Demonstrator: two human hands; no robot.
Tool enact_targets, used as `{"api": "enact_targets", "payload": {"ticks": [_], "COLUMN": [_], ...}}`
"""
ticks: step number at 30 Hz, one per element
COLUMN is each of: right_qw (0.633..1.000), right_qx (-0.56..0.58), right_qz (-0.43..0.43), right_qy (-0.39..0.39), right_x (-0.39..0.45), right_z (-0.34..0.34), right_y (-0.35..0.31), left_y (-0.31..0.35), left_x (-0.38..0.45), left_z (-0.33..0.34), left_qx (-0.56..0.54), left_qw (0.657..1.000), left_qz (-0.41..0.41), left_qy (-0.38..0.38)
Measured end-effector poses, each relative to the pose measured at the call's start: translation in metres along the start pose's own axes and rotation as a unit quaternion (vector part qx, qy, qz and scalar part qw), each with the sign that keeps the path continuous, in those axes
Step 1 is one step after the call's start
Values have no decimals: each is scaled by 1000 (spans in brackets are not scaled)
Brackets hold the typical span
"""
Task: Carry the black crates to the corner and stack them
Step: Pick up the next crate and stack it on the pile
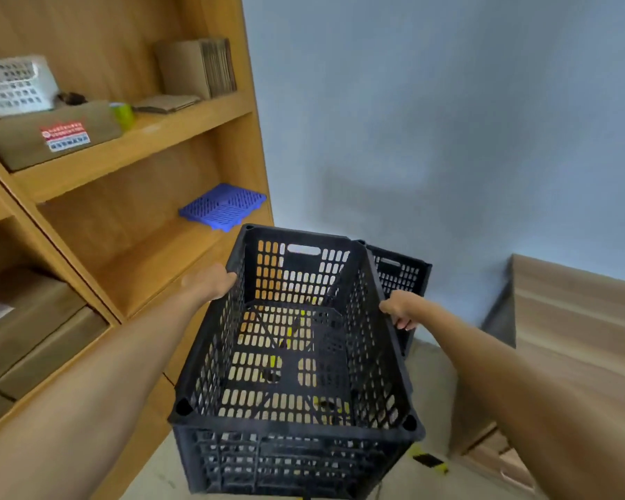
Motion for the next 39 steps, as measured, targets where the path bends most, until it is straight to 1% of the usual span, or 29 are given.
{"api": "enact_targets", "payload": {"ticks": [2, 4, 10, 12, 14, 18, 23, 29, 33, 34, 39], "right_qw": [1000, 999, 998, 998, 996, 993, 990, 985, 979, 979, 975], "right_qx": [7, 22, 16, 13, 37, 69, 51, 27, 16, 13, 31], "right_qz": [14, 24, 58, 61, 71, 90, 132, 169, 203, 203, 214], "right_qy": [2, 8, 34, 28, 24, 26, 21, 19, -28, -26, 49], "right_x": [10, 20, 58, 69, 82, 109, 139, 160, 181, 186, 222], "right_z": [-6, -12, -47, -68, -90, -136, -175, -177, -165, -163, -164], "right_y": [1, 9, 50, 63, 80, 118, 163, 195, 208, 208, 189], "left_y": [21, 43, 137, 169, 199, 268, 345, 394, 418, 424, 440], "left_x": [20, 37, 83, 97, 114, 146, 172, 203, 227, 236, 288], "left_z": [-5, -5, -12, -8, -1, 9, 31, 74, 89, 90, 87], "left_qx": [18, 27, 26, 24, 31, 91, 107, 124, 142, 143, 147], "left_qw": [1000, 999, 994, 992, 992, 986, 980, 972, 959, 957, 950], "left_qz": [21, 30, 98, 124, 124, 134, 161, 182, 229, 239, 269], "left_qy": [11, 5, 33, 13, -13, -28, -47, -84, -82, -80, -69]}}
Point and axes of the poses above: each hand's wrist, its own x-axis towards the middle knuckle, its own z-axis out of the palm, y = z × x, the point moved 3 cm from there along x, towards the middle knuckle, and after that the axes turned 13 degrees about -z, right-handed, at the moved point
